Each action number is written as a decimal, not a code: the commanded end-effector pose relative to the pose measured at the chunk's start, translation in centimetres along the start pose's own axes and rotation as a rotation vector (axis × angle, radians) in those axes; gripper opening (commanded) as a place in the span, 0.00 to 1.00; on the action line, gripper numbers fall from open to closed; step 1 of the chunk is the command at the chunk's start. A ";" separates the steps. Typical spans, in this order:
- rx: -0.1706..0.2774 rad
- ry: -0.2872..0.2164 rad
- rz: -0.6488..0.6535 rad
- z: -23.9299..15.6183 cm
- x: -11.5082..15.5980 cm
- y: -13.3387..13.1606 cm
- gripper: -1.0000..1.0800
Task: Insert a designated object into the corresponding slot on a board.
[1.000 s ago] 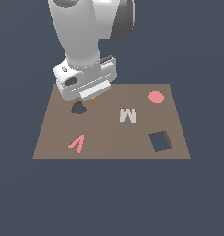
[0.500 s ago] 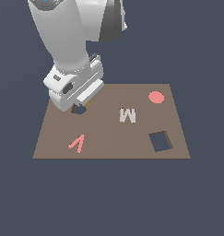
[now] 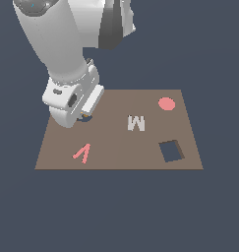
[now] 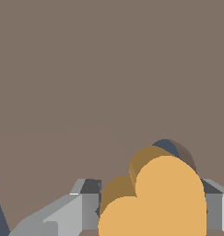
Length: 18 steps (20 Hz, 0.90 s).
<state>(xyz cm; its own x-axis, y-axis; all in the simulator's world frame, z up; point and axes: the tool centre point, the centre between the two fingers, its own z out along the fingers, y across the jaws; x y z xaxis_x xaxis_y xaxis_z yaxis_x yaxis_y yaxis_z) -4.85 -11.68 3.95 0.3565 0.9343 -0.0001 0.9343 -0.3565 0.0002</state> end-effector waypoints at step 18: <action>0.000 0.000 -0.178 0.3 0.1 1.5 0.00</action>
<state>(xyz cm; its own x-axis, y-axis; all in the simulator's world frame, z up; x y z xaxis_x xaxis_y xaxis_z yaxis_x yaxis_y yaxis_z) -3.38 -12.19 3.89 0.1868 0.9824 -0.0004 0.9824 -0.1868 0.0002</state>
